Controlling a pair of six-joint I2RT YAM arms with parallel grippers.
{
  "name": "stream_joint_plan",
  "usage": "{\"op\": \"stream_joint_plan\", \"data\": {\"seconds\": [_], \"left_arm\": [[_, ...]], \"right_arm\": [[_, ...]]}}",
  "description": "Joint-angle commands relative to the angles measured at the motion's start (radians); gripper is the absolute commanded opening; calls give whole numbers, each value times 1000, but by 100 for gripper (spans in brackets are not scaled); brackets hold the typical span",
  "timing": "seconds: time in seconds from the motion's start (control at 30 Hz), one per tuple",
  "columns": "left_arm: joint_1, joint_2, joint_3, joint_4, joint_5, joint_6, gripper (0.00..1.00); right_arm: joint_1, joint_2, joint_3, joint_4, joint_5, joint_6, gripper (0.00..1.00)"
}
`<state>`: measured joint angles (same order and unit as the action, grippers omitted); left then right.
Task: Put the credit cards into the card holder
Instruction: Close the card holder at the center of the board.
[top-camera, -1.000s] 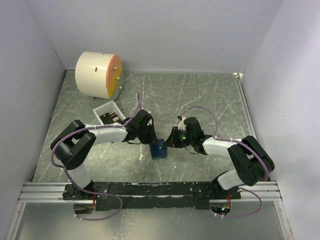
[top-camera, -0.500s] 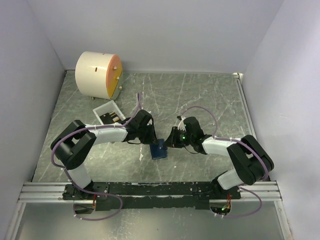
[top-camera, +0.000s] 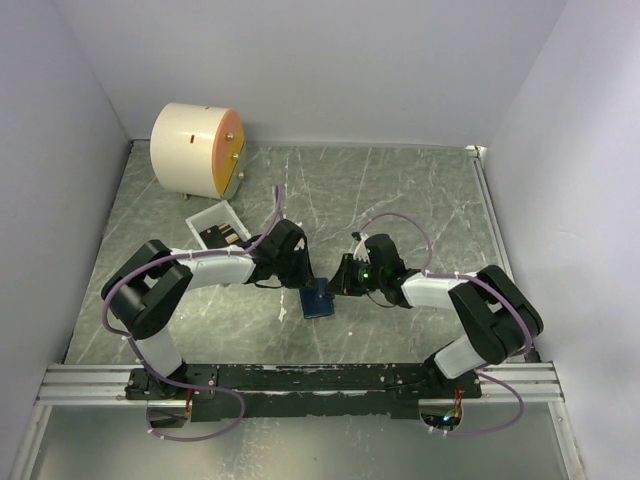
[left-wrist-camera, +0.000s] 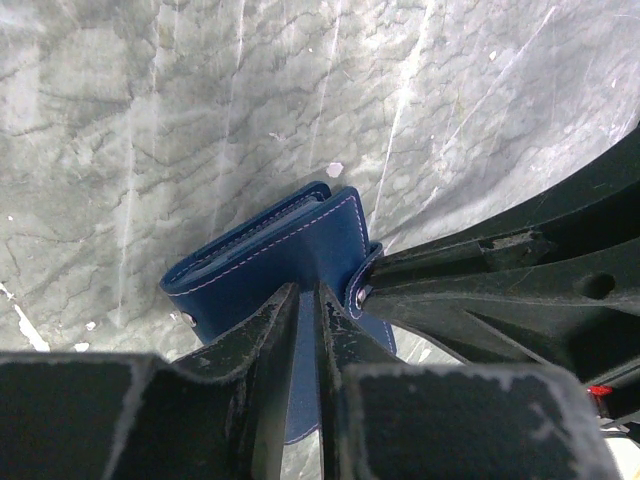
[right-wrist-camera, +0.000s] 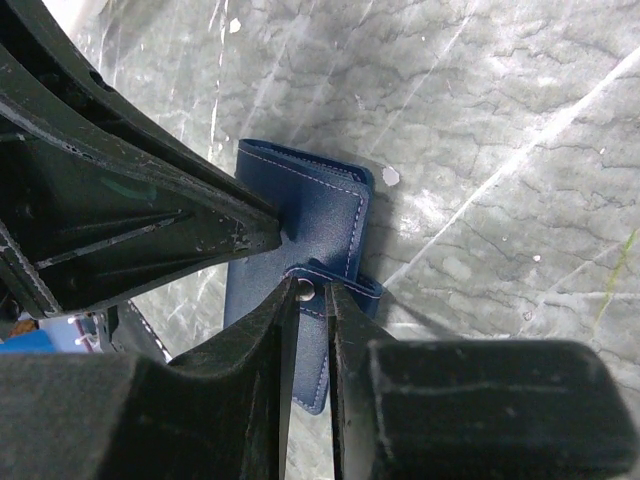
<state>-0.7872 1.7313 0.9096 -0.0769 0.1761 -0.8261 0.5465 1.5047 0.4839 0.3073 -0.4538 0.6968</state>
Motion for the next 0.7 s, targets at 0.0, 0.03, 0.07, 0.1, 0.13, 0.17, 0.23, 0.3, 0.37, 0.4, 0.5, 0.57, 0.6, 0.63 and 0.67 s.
{"op": "stream_joint_plan", "data": {"seconds": [0.0,0.03,0.07,0.1,0.13,0.17,0.23,0.3,0.37,0.4,0.5,0.57,0.6,0.63,0.67], "left_arm": [[-1,51,-7,-31,-52,22,25],[-1,51,-6,-32,-51,24,25],[-1,51,-5,-33,-52,24,25],[-1,51,-5,-35,-52,24,26],[0,50,-6,-35,-53,24,26],[-1,50,-6,-34,-53,24,26],[-1,48,-5,-37,-55,23,26],[0,48,-5,-35,-55,22,26],[-1,48,-5,-36,-56,24,26],[-1,47,-6,-35,-54,24,26],[-1,44,-4,-36,-55,22,26],[0,43,-2,-36,-53,24,26],[-1,45,-1,-37,-54,24,25],[0,46,2,-38,-53,25,25],[0,46,3,-39,-51,25,25]], "right_arm": [[25,39,14,-7,1,-2,17],[26,45,15,-6,-1,-3,17],[28,48,16,-6,-2,-5,17],[31,52,18,-8,-3,-6,17],[33,54,19,-8,-5,-9,17],[35,55,19,-10,-7,-11,17],[39,55,21,-18,-10,-15,17],[42,56,21,-25,-12,-22,17],[44,58,22,-32,-23,-33,16],[44,58,22,-34,-28,-36,16],[46,54,16,-35,-36,-42,16],[47,54,22,-51,-39,-52,16],[47,57,29,-67,-39,-62,16],[47,57,35,-83,-40,-73,16],[47,55,40,-97,-37,-84,16]]}}
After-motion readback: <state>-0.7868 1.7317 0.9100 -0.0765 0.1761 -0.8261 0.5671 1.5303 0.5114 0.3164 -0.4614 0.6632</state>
